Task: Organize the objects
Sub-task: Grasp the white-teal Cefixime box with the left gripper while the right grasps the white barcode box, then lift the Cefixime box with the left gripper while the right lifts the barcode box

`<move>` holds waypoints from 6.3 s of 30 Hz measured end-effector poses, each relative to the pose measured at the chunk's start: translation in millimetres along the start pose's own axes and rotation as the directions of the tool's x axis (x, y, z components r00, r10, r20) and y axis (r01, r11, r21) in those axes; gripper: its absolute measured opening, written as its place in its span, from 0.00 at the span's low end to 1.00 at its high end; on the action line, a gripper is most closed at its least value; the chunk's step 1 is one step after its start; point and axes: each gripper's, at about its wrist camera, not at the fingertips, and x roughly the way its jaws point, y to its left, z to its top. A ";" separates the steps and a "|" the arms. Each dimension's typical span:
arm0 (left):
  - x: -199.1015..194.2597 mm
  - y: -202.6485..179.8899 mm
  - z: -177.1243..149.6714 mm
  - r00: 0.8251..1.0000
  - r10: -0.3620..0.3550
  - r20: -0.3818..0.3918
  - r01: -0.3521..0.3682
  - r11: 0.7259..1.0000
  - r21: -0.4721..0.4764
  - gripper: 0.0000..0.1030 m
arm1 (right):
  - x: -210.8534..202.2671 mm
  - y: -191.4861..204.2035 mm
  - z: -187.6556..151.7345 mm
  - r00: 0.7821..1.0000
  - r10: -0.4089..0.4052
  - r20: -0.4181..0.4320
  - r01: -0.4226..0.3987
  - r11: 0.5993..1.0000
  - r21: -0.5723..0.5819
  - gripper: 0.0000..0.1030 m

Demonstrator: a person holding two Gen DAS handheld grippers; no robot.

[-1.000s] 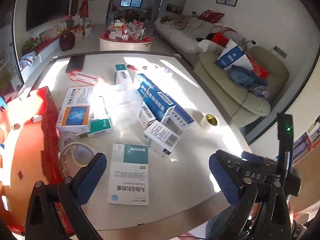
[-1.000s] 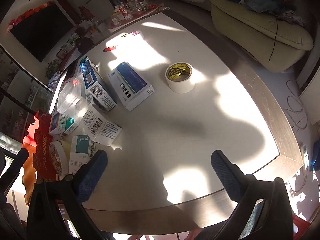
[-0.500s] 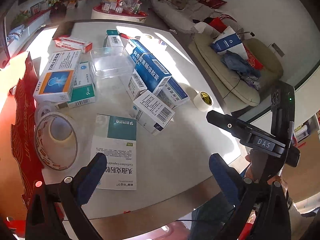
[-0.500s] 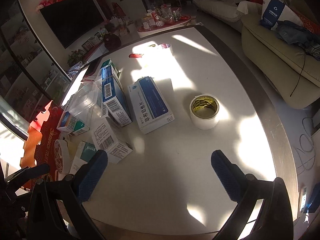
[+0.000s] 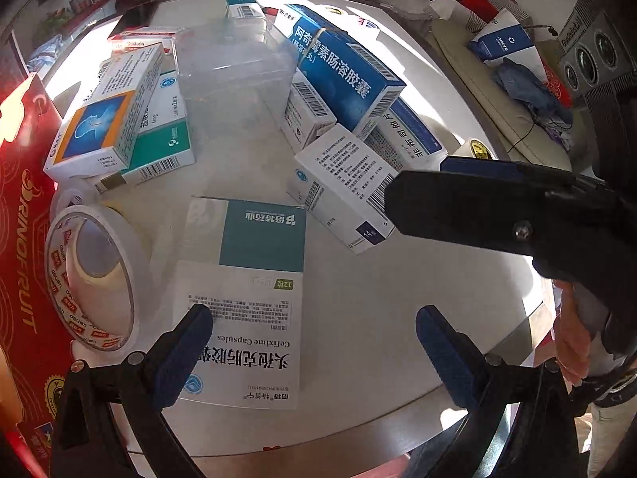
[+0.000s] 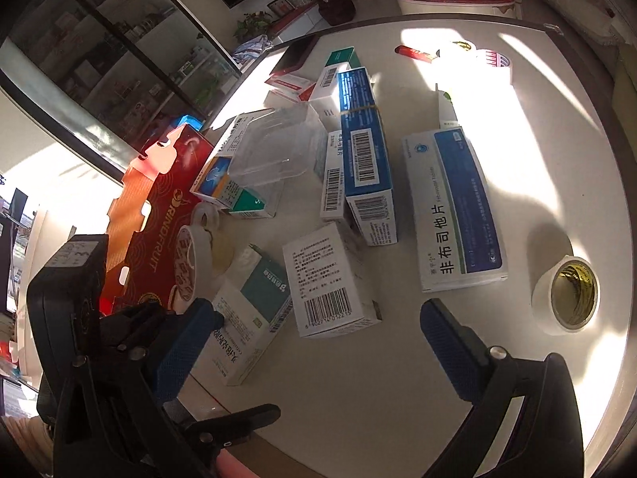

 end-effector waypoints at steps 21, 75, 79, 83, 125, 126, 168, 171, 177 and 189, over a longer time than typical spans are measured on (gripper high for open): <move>-17.7 20.9 8.2 1.000 -0.013 -0.021 0.011 0.996 -0.086 1.00 | 53.5 -1.9 21.5 0.957 0.093 -0.275 -0.085 0.996 0.041 0.83; 33.9 -34.5 6.0 0.996 0.069 -0.048 -0.077 0.979 -0.187 0.85 | 36.5 -36.1 5.3 0.970 -0.030 -0.243 0.056 0.993 0.100 0.50; 34.0 -40.4 9.1 0.995 0.094 -0.045 -0.101 0.978 -0.182 0.85 | 22.6 -60.2 -6.1 0.969 -0.075 -0.233 0.116 0.980 0.165 0.42; 42.9 -51.5 15.5 0.990 0.126 -0.062 -0.136 0.971 -0.196 0.85 | -0.1 -91.6 -23.2 0.977 -0.064 -0.205 0.119 0.957 0.265 0.42; 6.1 -19.7 4.3 0.956 0.095 0.279 -0.094 0.995 -0.018 0.55 | -23.4 -81.0 -83.8 0.980 0.164 0.115 -0.198 0.869 0.454 0.48; 7.0 -16.6 2.7 0.961 0.095 0.258 -0.093 0.995 -0.023 0.57 | -23.2 -77.7 -83.7 0.983 0.150 0.102 -0.180 0.878 0.443 0.48; -34.4 -36.2 -34.7 0.901 0.033 0.433 -0.055 0.998 0.037 0.74 | -35.1 -83.9 -91.2 0.995 -0.023 0.099 -0.019 0.915 0.404 0.41; -56.9 -33.2 -39.1 0.861 0.081 0.501 -0.129 0.990 0.061 0.74 | -38.4 -81.8 -106.2 0.972 0.110 0.208 -0.197 0.866 0.460 0.41; -68.2 -26.8 -37.9 0.845 0.217 0.489 -0.270 0.962 0.040 0.74 | -23.4 -70.4 -124.0 0.832 0.377 0.407 -0.544 0.694 0.471 0.41; -102.8 7.6 -47.7 0.809 0.305 0.503 -0.329 0.943 -0.044 0.74 | -8.3 -24.7 -95.5 0.782 0.473 0.406 -0.620 0.663 0.420 0.42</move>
